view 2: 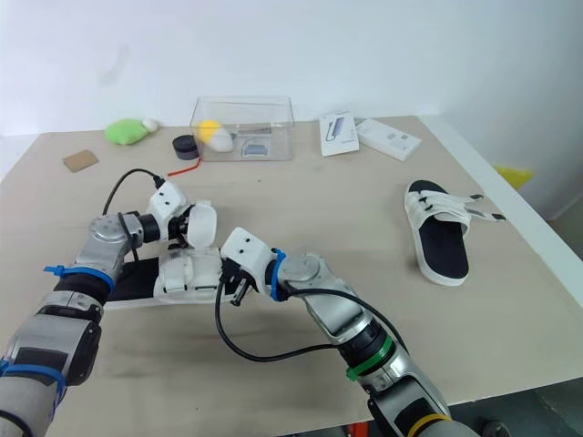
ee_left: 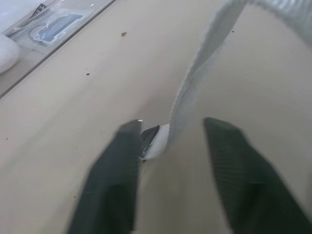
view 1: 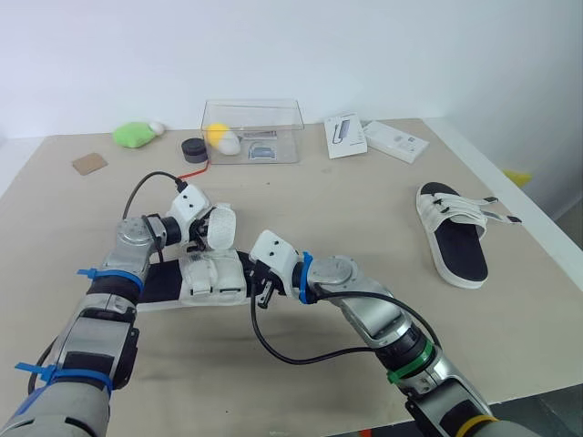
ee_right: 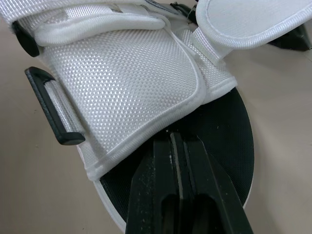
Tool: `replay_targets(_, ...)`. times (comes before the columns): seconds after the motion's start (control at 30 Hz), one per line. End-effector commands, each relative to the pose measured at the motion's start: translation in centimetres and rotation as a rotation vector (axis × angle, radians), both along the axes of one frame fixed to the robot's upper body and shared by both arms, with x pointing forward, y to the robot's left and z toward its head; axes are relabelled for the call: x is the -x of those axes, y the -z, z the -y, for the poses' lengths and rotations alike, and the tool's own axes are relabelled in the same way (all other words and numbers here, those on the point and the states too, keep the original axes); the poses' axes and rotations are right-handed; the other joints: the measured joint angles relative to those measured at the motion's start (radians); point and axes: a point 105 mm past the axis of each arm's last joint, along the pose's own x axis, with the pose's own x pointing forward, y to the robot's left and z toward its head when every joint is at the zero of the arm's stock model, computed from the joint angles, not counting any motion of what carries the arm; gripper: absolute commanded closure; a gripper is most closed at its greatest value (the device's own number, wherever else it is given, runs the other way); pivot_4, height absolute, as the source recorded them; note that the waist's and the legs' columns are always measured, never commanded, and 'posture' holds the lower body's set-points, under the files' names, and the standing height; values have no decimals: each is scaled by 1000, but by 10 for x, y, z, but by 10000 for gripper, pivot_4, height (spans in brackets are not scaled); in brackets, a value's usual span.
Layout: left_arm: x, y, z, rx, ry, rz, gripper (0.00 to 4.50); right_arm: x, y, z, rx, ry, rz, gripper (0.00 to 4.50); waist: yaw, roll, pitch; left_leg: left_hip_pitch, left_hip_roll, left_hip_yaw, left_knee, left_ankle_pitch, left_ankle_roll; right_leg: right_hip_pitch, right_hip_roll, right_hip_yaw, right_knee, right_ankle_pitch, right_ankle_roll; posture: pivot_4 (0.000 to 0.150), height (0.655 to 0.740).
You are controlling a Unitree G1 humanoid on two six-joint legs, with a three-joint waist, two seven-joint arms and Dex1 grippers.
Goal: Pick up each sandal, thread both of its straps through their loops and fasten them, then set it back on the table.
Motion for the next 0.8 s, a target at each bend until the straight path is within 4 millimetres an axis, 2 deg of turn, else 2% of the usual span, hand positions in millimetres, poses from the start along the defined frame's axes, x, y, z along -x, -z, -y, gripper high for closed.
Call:
replay_targets(0.03,-1,-24,4,-32,40,169,44325,-4,22,9,63,57,-57,45000,0,0,0,0,0,0,0,0,0,0,0,0,0,0,0,1500,7400)
replay_targets(0.13,10,-70,7,-134,92,527,44325,-4,23,10,67,55,-58,45000,1,-1,0,-1,0,0,0,0,0,0,0,0,0,0,0,1500,7400)
replay_targets(0.2,19,-86,9,-232,131,698,44325,-4,23,12,70,54,-59,45000,1,-1,1,-1,0,0,0,0,0,0,-1,0,0,0,0,1500,7400)
replay_targets(0.3,47,-106,10,-361,232,993,44325,-4,23,13,81,44,-56,45000,3,-1,1,-1,1,0,-1,0,0,-1,0,0,-1,0,0,1500,7400)
replay_targets(0.4,79,-106,14,-492,387,1208,44325,-4,23,13,87,33,-55,45000,5,0,1,0,1,1,-1,0,0,0,-2,0,-1,0,1,1500,7400)
replay_targets(0.47,93,-102,15,-560,457,1297,44325,-4,23,14,89,29,-56,45000,6,0,1,0,1,4,-1,0,0,0,-4,0,-2,1,2,1500,7400)
replay_targets(0.63,110,-97,25,-648,524,1492,44325,-3,23,15,96,20,-57,45000,7,0,1,0,2,12,0,0,0,0,-7,1,-2,3,4,1500,7400)
replay_targets(0.8,125,-93,34,-615,570,1686,44325,-4,23,16,102,15,-56,45000,6,0,1,1,1,14,-1,0,0,0,-13,0,-2,3,5,1500,7400)
